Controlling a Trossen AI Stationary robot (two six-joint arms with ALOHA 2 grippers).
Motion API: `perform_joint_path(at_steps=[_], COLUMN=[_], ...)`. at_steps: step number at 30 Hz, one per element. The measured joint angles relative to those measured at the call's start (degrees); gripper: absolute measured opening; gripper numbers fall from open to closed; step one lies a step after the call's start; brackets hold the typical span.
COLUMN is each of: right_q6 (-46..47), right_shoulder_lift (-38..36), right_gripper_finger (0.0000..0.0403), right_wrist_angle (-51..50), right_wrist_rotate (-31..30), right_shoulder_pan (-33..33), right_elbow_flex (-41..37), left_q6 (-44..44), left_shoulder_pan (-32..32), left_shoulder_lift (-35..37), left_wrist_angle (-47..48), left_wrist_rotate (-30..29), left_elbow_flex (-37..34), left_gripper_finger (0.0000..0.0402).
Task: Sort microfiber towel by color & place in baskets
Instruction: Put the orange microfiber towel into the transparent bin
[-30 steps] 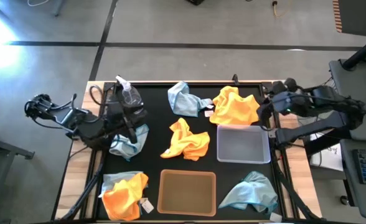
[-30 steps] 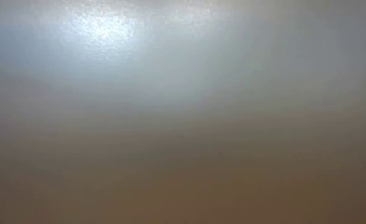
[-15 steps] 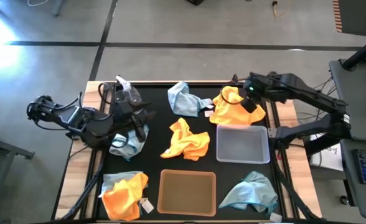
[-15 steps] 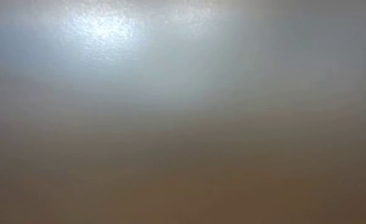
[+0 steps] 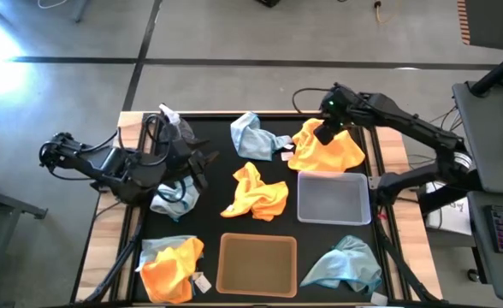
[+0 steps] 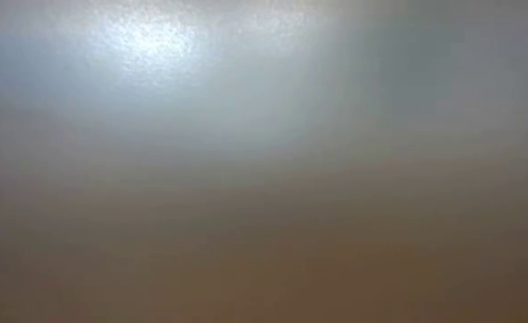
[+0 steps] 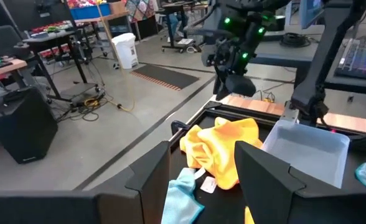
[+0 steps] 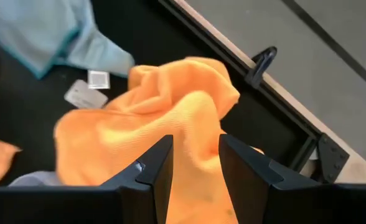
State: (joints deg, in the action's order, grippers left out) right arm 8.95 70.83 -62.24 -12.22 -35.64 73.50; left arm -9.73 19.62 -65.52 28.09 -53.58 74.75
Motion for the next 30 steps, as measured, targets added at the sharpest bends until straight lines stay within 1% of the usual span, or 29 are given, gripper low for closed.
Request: perform_joint_path(at_steps=[4, 10, 16, 20, 30], right_q6=[0.0, -1.1, -3.3, -3.9, -5.2], right_shoulder_lift=[3.1, 7.6, 11.0, 12.7, 17.2], right_gripper_finger=[0.0123, 0.0123, 0.0123, 0.0123, 0.0123], right_wrist_angle=[0.5, 2.6, 6.0, 8.8, 10.6], right_wrist_rotate=[0.2, 0.2, 0.2, 1.9, 2.3], right_shoulder_pan=[-1.8, -2.5, -2.6, -2.5, -2.5], right_elbow_flex=[-1.6, -5.3, -9.5, -12.1, -15.4], left_q6=[1.2, 2.0, 2.0, 2.0, 2.0], left_shoulder_pan=[-0.6, -0.8, -0.8, -0.8, -0.8], left_shoulder_lift=[0.2, 0.4, 0.5, 0.6, 0.7], left_wrist_angle=[0.0, 0.1, 0.5, 0.7, 0.8], left_wrist_rotate=[-0.1, -3.5, -3.5, -4.0, -4.4], left_elbow_flex=[0.4, 0.4, 0.4, 0.4, 0.4], left_gripper_finger=[0.0165, 0.0165, 0.0165, 0.0165, 0.0165])
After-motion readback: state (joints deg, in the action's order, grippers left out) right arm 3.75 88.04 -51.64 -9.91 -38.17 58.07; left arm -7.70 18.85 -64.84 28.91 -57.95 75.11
